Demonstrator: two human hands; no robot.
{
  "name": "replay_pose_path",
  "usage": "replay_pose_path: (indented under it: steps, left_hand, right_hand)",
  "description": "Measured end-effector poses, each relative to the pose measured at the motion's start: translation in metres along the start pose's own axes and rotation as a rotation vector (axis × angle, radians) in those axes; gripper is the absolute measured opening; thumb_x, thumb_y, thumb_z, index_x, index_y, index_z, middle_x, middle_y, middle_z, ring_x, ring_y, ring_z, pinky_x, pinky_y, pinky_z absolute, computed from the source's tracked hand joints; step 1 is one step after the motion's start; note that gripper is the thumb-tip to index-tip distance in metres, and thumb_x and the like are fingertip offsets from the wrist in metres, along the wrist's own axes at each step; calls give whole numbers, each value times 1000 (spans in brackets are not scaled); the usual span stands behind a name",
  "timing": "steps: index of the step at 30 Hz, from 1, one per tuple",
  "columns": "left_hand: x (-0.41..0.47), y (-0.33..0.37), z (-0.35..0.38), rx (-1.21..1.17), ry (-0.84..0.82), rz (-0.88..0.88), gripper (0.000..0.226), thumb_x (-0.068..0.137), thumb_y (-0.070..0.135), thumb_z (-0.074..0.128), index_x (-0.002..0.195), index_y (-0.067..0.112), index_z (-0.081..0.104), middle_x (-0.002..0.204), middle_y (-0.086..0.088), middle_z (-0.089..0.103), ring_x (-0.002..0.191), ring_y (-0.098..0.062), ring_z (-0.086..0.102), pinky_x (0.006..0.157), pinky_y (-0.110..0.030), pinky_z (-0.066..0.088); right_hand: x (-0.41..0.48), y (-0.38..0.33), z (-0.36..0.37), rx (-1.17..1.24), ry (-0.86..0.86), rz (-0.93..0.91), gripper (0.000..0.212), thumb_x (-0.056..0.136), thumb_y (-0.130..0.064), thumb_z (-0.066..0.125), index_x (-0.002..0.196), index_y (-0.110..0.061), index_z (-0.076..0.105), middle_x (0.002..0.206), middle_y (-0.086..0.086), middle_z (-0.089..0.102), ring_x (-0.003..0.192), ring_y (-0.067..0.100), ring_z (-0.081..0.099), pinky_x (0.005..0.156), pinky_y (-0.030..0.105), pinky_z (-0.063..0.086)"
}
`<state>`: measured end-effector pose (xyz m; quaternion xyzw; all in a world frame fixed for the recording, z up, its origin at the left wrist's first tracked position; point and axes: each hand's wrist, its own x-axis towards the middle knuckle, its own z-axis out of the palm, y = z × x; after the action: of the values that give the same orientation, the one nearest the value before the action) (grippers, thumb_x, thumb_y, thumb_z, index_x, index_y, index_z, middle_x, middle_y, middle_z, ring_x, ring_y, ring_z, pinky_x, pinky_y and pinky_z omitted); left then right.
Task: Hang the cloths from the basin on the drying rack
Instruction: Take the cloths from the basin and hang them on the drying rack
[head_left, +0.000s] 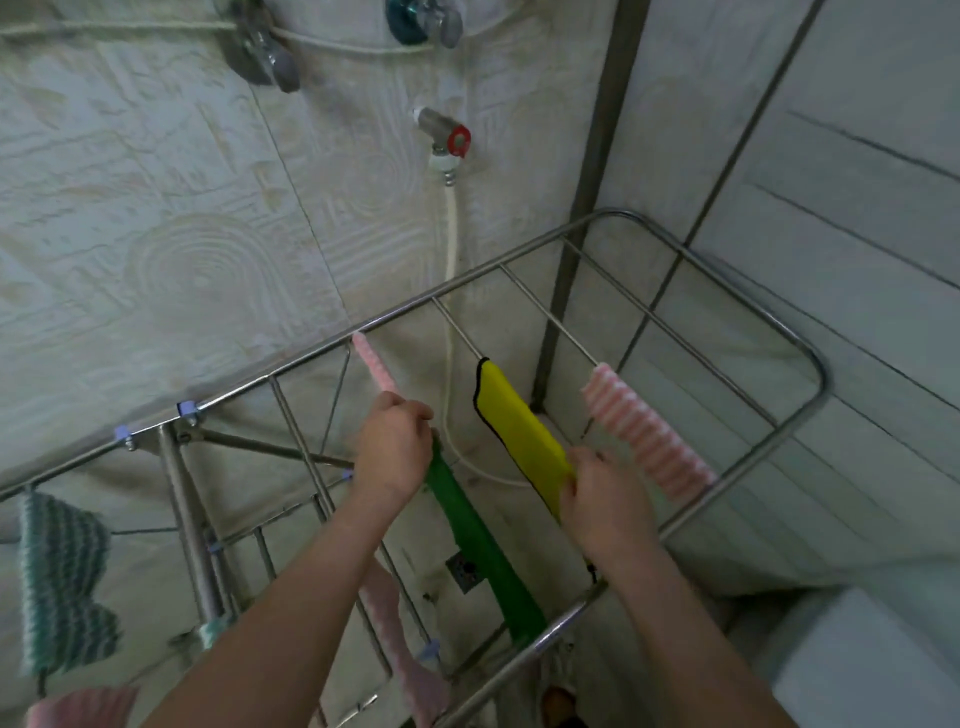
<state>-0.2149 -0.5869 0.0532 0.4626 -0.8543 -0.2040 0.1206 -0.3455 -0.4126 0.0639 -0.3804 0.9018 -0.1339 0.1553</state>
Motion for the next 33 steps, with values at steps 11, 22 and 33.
replay_pose_path:
  steps: [11,22,33]
  left_hand:
    - [-44,61,-1,-299,-115,299,29,84,-3,56,98,14,73,102,-4,68,82,-12,58,76,-15,40]
    - [-194,198,47,-452,-735,593,30,83,-5,50,87,13,74,67,12,63,60,1,55,59,-18,41]
    - [-449,256,131,-211,-1114,1062,29,94,8,45,108,20,66,111,0,66,98,-15,60,86,-24,46]
  right_hand:
    - [-68,40,-27,371,230,189,18,90,-16,54,100,-15,69,94,8,70,86,27,64,75,39,51]
    - [-248,148,-40,532,447,597,16,91,-14,57,95,-21,71,81,-3,70,75,14,65,74,29,53]
    - [-496,250,44,551,525,1095,15,89,-10,58,99,-10,70,93,12,72,88,32,66,71,29,44]
